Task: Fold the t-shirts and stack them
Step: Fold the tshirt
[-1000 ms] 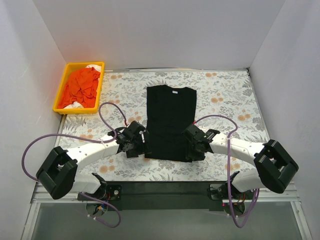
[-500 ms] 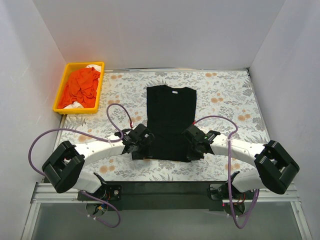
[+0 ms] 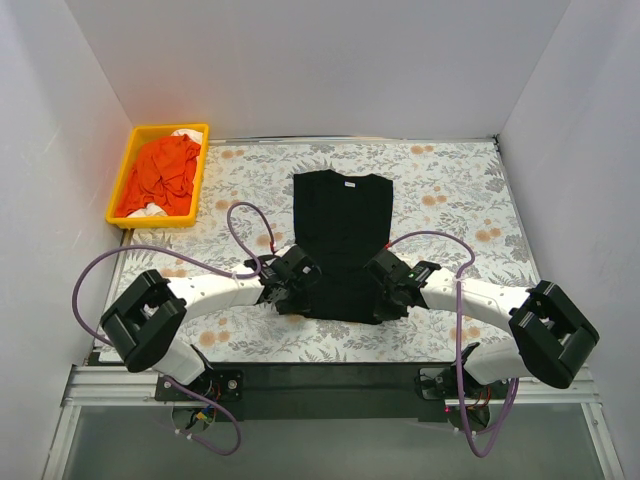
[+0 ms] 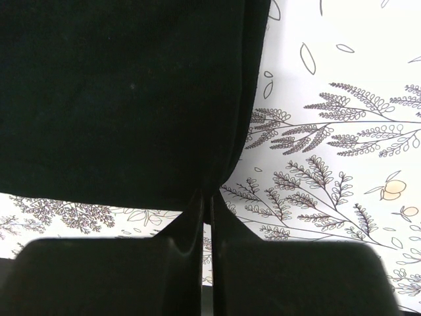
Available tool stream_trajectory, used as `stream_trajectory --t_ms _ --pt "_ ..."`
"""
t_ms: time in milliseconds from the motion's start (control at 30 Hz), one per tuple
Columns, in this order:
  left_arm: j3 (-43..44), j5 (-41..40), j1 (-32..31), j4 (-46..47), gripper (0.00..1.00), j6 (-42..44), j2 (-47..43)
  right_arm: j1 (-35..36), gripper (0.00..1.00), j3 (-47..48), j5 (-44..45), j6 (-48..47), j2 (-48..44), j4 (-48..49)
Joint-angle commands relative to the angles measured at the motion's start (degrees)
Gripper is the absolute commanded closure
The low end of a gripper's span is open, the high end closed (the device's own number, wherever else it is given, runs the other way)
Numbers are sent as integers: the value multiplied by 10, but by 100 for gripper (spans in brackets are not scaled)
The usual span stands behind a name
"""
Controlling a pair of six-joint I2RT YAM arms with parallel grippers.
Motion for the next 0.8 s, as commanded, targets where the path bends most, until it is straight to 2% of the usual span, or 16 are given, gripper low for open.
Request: stream_trajectory --t_ms 0,67,100,200,300,433,567,667,767 --pt "-39 -32 -11 -28 74 -10 55 10 99 -34 -2 -5 25 -12" --pt "-50 -31 -13 -28 81 -12 54 10 99 -36 -2 -8 23 -13" --pt "-52 -33 -13 -31 90 -13 51 10 99 -37 0 -12 22 -12" --pt "-51 -40 -13 -51 100 -10 43 10 99 -32 0 -19 18 -17" --pt "-42 -34 -13 -91 100 1 25 10 99 -26 -17 -34 7 -39" --pt "-24 42 -13 -178 100 54 -15 19 99 0 -82 -54 -21 -109" --pt "-1 157 -13 -273 100 75 -91 26 99 28 -152 -67 -72 -193" --pt "26 201 -14 -320 100 78 -126 26 99 57 -191 -86 -90 -256" --pt "56 217 -14 -361 100 90 -148 26 99 107 -193 -107 -92 -310"
